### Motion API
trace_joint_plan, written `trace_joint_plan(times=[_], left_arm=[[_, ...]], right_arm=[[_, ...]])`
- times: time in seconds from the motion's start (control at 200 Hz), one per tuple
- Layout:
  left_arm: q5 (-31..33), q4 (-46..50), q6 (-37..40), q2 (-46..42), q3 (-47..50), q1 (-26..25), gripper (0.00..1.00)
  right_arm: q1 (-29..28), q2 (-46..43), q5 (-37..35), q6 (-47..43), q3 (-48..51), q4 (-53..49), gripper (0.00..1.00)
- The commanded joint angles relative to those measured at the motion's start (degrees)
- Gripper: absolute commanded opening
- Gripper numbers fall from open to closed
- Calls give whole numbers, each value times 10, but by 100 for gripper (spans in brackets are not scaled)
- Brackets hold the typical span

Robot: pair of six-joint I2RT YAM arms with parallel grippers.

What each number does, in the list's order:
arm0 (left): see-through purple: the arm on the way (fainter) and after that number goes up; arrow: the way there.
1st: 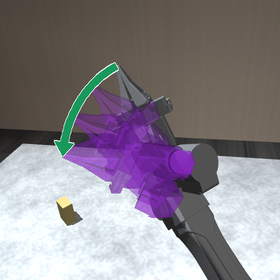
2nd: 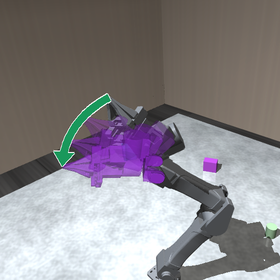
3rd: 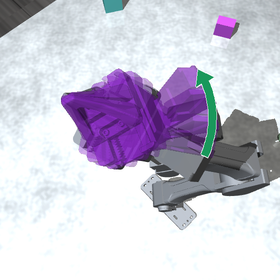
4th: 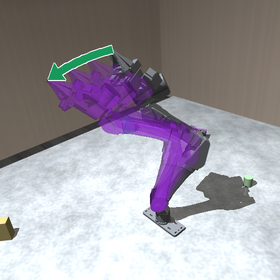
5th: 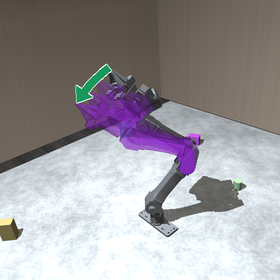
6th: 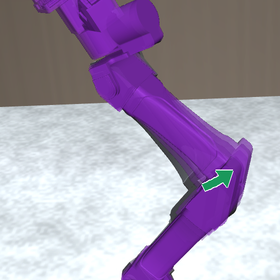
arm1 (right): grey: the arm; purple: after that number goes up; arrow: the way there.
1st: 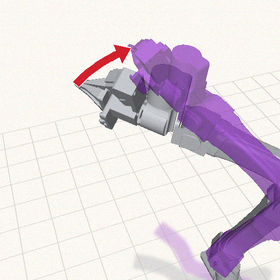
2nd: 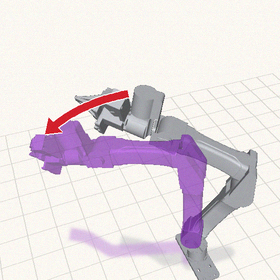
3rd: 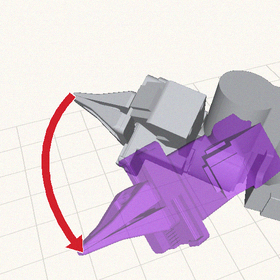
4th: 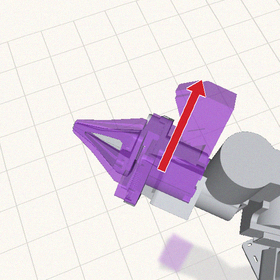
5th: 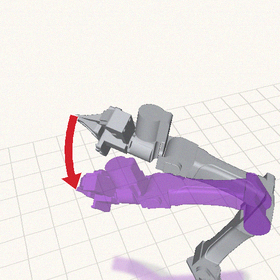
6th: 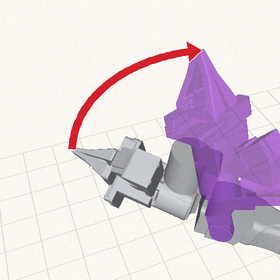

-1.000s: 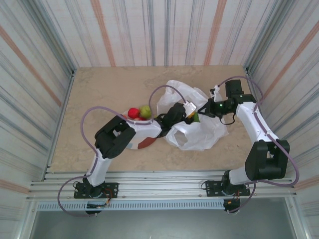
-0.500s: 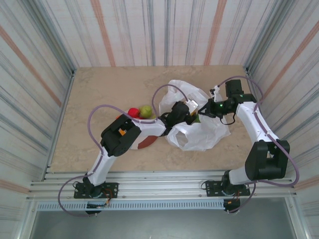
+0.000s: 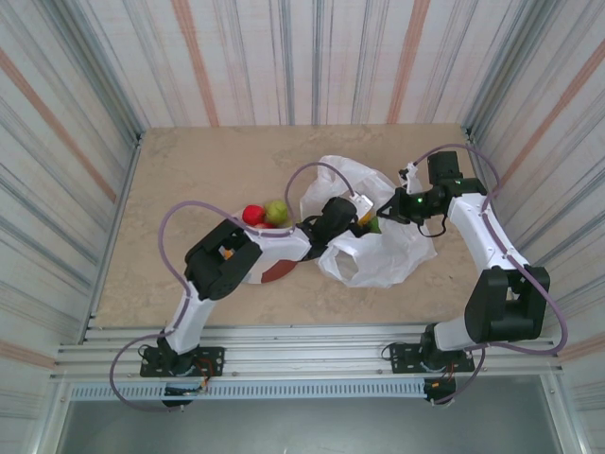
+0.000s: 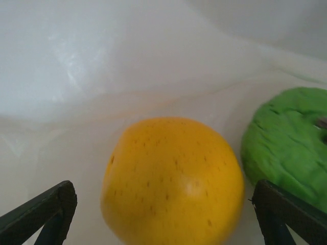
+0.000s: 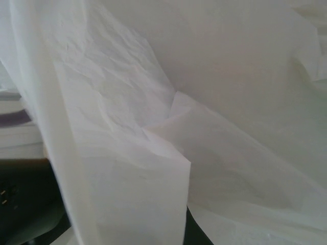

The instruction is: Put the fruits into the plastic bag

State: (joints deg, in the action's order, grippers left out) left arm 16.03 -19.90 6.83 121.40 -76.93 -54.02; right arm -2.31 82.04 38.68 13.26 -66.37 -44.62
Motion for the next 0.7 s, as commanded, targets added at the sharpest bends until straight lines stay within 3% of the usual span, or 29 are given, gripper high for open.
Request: trace_joint_plan(times=[0.0, 0.261, 0.696], left_arm=[[-40, 12, -31, -84, 44, -6, 93], [-134, 50, -76, -195, 134, -6, 91], [-182, 102, -101, -317, 195, -6, 88]], right_arm=[[6, -16, -22, -12, 10, -7, 0], [9, -12, -64, -25, 7, -18, 0], [8, -2, -67, -33, 12, -13, 0]])
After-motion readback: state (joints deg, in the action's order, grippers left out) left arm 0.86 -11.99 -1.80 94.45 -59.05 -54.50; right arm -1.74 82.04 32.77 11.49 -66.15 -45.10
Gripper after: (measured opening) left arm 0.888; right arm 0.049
